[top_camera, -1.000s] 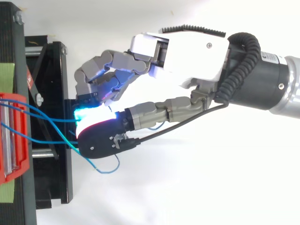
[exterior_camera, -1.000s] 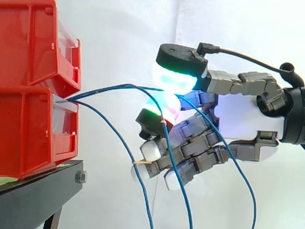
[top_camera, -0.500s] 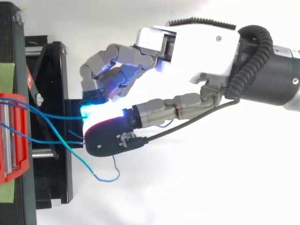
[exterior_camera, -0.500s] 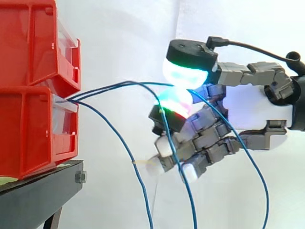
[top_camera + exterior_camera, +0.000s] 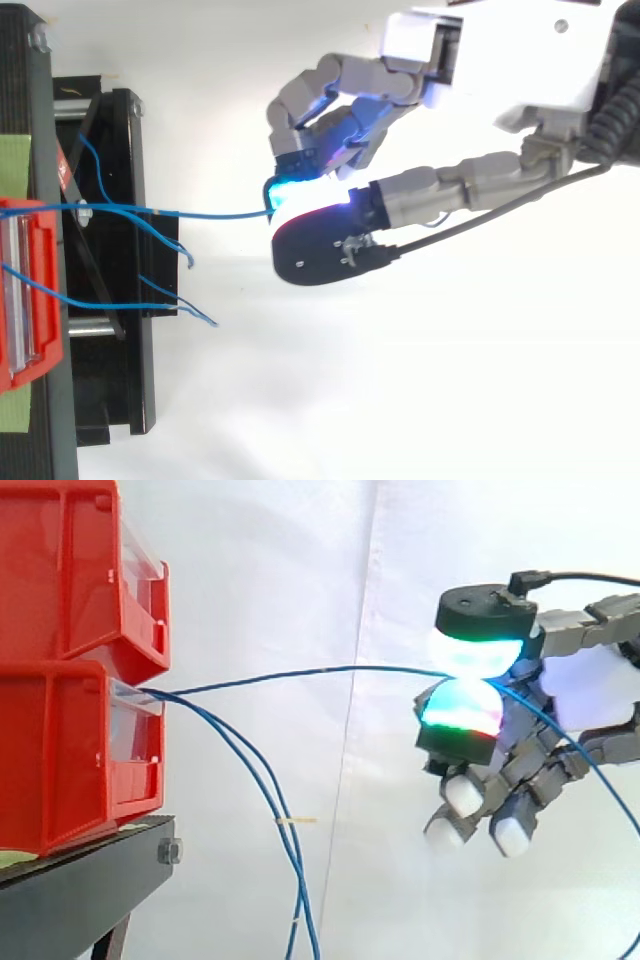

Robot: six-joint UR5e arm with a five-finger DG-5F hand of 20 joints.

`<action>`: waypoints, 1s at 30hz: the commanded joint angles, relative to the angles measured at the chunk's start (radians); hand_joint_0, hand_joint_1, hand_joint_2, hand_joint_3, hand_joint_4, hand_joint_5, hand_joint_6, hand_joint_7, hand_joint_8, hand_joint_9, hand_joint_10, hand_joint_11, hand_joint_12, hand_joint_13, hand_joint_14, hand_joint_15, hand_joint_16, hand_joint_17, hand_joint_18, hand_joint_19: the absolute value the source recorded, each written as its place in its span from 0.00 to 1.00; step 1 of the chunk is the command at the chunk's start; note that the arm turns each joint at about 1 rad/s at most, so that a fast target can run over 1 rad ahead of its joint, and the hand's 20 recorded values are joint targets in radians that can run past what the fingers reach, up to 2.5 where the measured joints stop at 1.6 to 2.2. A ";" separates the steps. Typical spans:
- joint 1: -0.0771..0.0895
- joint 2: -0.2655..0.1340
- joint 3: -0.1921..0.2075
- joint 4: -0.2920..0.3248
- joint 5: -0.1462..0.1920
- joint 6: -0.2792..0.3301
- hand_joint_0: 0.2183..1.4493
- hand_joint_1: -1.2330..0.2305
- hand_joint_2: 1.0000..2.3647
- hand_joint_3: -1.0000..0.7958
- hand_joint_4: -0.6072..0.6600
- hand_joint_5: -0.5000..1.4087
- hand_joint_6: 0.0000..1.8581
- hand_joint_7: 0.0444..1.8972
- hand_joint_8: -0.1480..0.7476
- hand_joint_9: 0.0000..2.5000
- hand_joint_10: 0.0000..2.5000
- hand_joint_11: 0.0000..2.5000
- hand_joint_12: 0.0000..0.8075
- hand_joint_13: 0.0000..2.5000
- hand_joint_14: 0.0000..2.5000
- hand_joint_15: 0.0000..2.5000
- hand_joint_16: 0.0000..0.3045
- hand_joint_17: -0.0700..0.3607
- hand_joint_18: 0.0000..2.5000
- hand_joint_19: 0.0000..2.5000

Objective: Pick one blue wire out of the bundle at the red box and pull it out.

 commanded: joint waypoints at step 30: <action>0.001 0.113 -0.144 0.041 0.056 -0.013 0.30 0.39 0.02 0.51 0.69 0.18 0.47 0.56 0.62 0.37 0.01 0.24 0.58 0.23 0.00 0.09 0.21 0.49 0.28 0.19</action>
